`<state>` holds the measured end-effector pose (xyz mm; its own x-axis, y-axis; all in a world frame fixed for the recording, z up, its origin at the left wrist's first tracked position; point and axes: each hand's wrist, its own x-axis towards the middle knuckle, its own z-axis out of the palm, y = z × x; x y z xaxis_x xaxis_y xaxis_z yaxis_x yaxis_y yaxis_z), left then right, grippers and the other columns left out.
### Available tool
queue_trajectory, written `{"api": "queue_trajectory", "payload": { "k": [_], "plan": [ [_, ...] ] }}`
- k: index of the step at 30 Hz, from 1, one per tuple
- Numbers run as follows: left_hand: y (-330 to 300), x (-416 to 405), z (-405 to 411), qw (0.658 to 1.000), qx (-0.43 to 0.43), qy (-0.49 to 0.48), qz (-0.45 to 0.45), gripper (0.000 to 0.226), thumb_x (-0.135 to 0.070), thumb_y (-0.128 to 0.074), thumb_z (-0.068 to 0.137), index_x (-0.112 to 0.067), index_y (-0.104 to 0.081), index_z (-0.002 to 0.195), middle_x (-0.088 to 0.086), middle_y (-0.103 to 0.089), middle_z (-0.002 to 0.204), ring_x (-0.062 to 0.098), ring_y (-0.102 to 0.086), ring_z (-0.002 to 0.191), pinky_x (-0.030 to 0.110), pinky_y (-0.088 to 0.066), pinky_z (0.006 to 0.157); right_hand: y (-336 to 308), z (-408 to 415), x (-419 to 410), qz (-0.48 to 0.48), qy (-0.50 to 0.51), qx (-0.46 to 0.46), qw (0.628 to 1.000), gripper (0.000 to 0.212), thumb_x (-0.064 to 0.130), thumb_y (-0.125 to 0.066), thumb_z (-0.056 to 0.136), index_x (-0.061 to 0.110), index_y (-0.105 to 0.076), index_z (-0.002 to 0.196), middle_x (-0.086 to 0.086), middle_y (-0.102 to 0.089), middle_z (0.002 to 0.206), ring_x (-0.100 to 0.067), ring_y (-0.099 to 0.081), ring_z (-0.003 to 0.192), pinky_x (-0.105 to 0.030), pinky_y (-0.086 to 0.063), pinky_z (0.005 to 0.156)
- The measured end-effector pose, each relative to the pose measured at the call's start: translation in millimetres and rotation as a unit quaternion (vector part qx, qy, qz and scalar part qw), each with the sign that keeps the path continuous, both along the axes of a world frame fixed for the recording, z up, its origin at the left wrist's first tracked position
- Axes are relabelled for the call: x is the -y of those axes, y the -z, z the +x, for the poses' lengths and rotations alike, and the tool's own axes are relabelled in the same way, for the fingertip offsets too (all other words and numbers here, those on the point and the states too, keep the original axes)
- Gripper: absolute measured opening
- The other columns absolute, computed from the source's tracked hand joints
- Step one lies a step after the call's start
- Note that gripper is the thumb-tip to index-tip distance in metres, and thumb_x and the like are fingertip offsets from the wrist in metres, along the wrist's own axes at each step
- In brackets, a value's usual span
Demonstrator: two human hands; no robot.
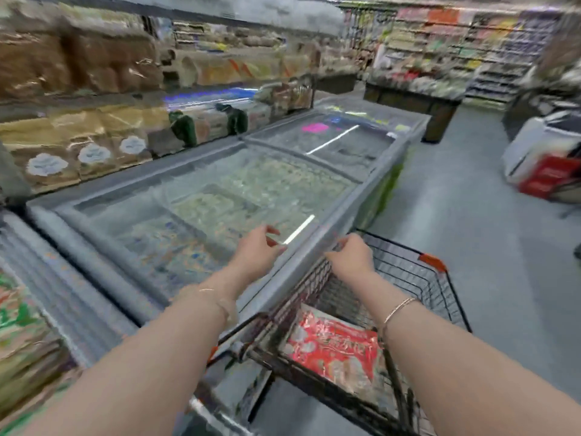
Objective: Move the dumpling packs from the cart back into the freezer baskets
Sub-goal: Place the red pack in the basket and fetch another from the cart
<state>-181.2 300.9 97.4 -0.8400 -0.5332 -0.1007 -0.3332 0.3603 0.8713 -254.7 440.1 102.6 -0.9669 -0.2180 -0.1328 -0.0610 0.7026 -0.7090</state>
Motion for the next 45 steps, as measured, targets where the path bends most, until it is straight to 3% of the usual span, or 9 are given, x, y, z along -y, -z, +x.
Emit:
{"api": "queue_trajectory", "payload": {
  "k": [5, 11, 18, 24, 26, 31, 37, 40, 45],
  "plan": [
    [20, -53, -61, 0.998, 0.037, 0.051, 0.003, 0.032, -0.015, -0.057, 0.091, -0.009, -0.048, 0.122, 0.008, -0.059, 0.100, 0.022, -0.055, 0.082, 0.027, -0.044, 0.058, 20, -42, -61, 0.003, 0.076, 0.029, 0.997, 0.030, 0.020, -0.059, 0.089, 0.006, -0.050, 0.114, -0.015, -0.061, 0.112, -0.030, -0.063, 0.094, -0.031, -0.048, 0.071],
    [76, -64, -95, 0.988, 0.133, 0.073, -0.035, 0.037, -0.017, -0.056, 0.092, -0.003, -0.047, 0.125, 0.018, -0.059, 0.121, 0.027, -0.055, 0.094, 0.033, -0.045, 0.084, 71, -61, -94, 0.034, 0.119, 0.088, 0.988, 0.027, 0.018, -0.058, 0.090, -0.003, -0.060, 0.108, -0.014, -0.062, 0.094, -0.027, -0.060, 0.084, -0.027, -0.048, 0.063],
    [169, -59, -119, 0.957, 0.265, 0.102, -0.061, 0.026, -0.023, -0.059, 0.089, -0.007, -0.056, 0.109, 0.016, -0.062, 0.119, 0.030, -0.058, 0.105, 0.029, -0.043, 0.081, 166, -66, -107, 0.054, 0.195, 0.186, 0.961, 0.026, 0.022, -0.059, 0.089, 0.005, -0.064, 0.108, -0.014, -0.066, 0.115, -0.030, -0.063, 0.106, -0.036, -0.052, 0.090],
    [244, -57, -130, 0.925, 0.353, 0.130, -0.059, 0.035, -0.024, -0.055, 0.090, 0.002, -0.061, 0.112, 0.019, -0.067, 0.114, 0.035, -0.064, 0.106, 0.038, -0.053, 0.089, 241, -74, -116, 0.098, 0.221, 0.253, 0.937, 0.027, 0.022, -0.058, 0.090, 0.008, -0.056, 0.067, -0.009, -0.058, 0.088, -0.021, -0.054, 0.078, -0.024, -0.047, 0.067],
    [260, -57, -132, 0.915, 0.375, 0.133, -0.066, 0.033, -0.017, -0.051, 0.092, 0.005, -0.060, 0.116, 0.022, -0.064, 0.120, 0.036, -0.062, 0.110, 0.040, -0.050, 0.094, 260, -76, -115, 0.102, 0.211, 0.290, 0.928, 0.023, 0.021, -0.054, 0.093, 0.004, -0.063, 0.080, -0.010, -0.059, 0.092, -0.022, -0.059, 0.077, -0.015, -0.043, 0.058],
    [286, -59, -137, 0.911, 0.393, 0.120, -0.036, 0.029, -0.002, -0.043, 0.093, 0.005, -0.056, 0.118, 0.021, -0.060, 0.124, 0.033, -0.058, 0.115, 0.036, -0.046, 0.093, 294, -73, -111, 0.127, 0.193, 0.330, 0.915, 0.032, 0.022, -0.048, 0.095, -0.002, -0.061, 0.112, -0.016, -0.064, 0.116, -0.033, -0.059, 0.109, -0.033, -0.046, 0.086],
    [297, -56, -134, 0.928, 0.357, 0.103, -0.006, 0.030, -0.006, -0.050, 0.091, -0.010, -0.056, 0.119, 0.013, -0.063, 0.118, 0.030, -0.059, 0.110, 0.034, -0.045, 0.091, 311, -77, -119, 0.135, 0.197, 0.334, 0.912, 0.034, 0.010, -0.051, 0.092, 0.011, -0.049, 0.058, -0.003, -0.053, 0.063, -0.022, -0.051, 0.066, -0.025, -0.036, 0.050],
    [298, -57, -132, 0.934, 0.342, 0.099, -0.034, 0.032, -0.005, -0.049, 0.090, -0.007, -0.052, 0.122, 0.014, -0.060, 0.125, 0.031, -0.055, 0.117, 0.035, -0.045, 0.094, 313, -78, -124, 0.129, 0.225, 0.322, 0.911, 0.013, 0.011, -0.051, 0.091, 0.004, -0.061, 0.088, -0.007, -0.059, 0.082, -0.024, -0.052, 0.077, -0.026, -0.038, 0.063],
    [303, -63, -136, 0.924, 0.365, 0.070, -0.085, 0.031, -0.008, -0.047, 0.095, 0.005, -0.043, 0.123, 0.022, -0.054, 0.128, 0.034, -0.053, 0.121, 0.036, -0.044, 0.087, 316, -75, -129, 0.111, 0.285, 0.327, 0.894, 0.012, 0.014, -0.052, 0.091, 0.003, -0.055, 0.096, -0.013, -0.060, 0.093, -0.031, -0.060, 0.092, -0.027, -0.038, 0.067]
  ]
}}
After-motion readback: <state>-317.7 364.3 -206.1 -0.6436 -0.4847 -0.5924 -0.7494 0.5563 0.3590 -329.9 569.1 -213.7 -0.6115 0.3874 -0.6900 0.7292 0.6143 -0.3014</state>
